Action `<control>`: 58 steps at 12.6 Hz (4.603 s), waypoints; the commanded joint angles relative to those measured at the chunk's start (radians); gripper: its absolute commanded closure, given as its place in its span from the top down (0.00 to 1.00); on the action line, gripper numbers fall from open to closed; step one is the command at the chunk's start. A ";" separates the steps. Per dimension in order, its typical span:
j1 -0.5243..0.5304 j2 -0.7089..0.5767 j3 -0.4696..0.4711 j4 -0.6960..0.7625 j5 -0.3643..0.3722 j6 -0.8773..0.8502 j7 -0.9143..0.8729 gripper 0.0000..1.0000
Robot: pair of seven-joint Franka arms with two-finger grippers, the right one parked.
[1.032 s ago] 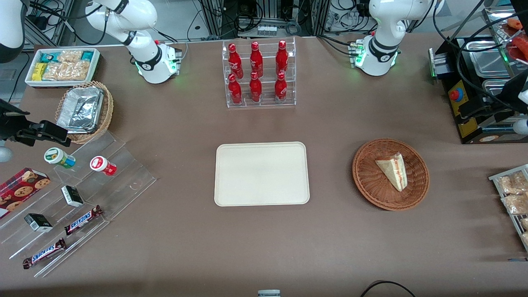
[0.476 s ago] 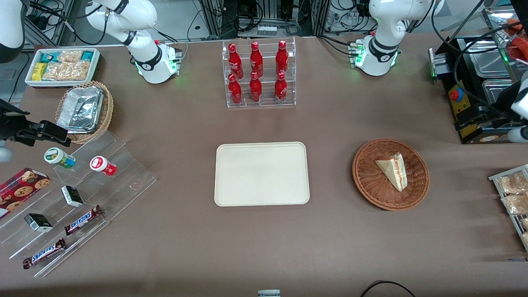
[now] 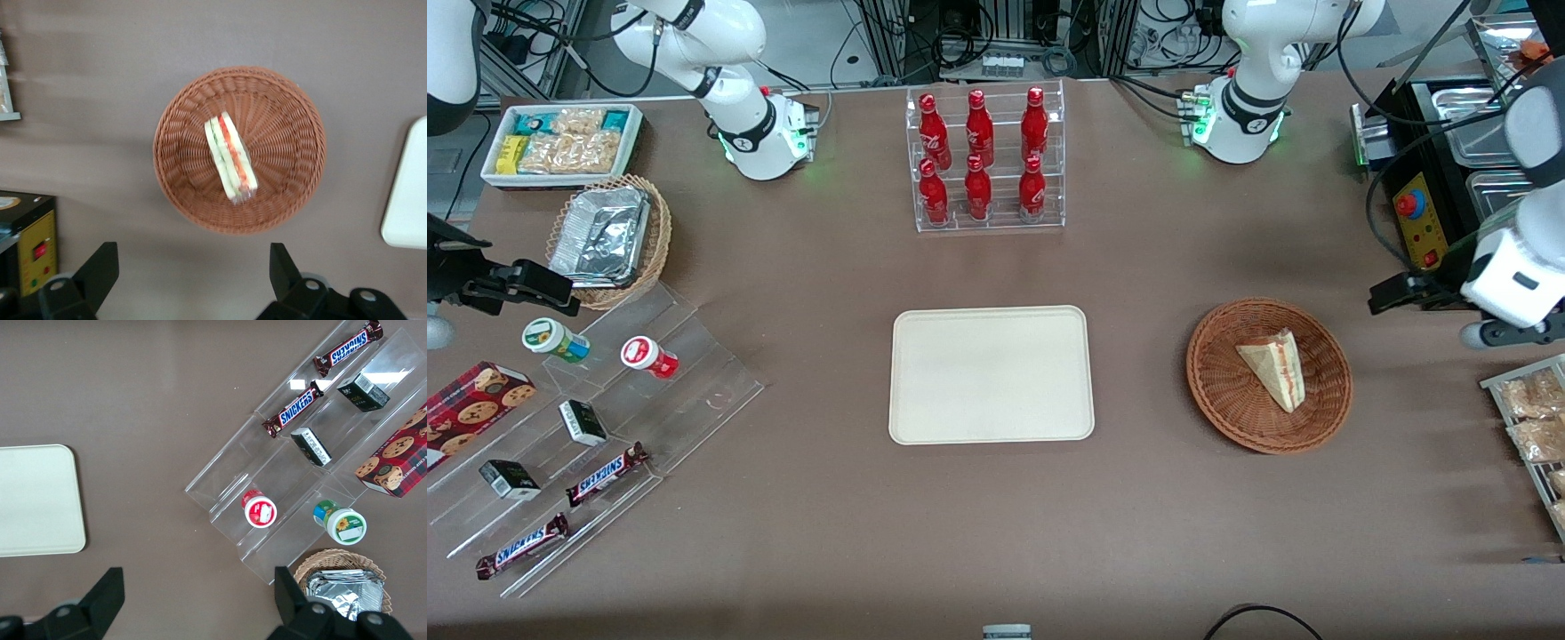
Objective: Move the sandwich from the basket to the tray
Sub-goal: 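Move the open left gripper over the sandwich in the wicker basket, then lower the left gripper and close it on the wrapped sandwich, then lift the sandwich and carry it over the cream tray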
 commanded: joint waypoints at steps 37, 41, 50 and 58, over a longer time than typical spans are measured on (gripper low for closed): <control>-0.113 0.184 -0.007 -0.361 0.024 0.596 -0.459 0.00; -0.234 0.166 -0.007 -0.192 0.085 0.324 -0.459 0.00; -0.574 0.372 -0.010 0.090 0.072 0.285 -0.481 0.00; -0.679 0.633 -0.015 0.394 0.069 0.233 -0.573 0.00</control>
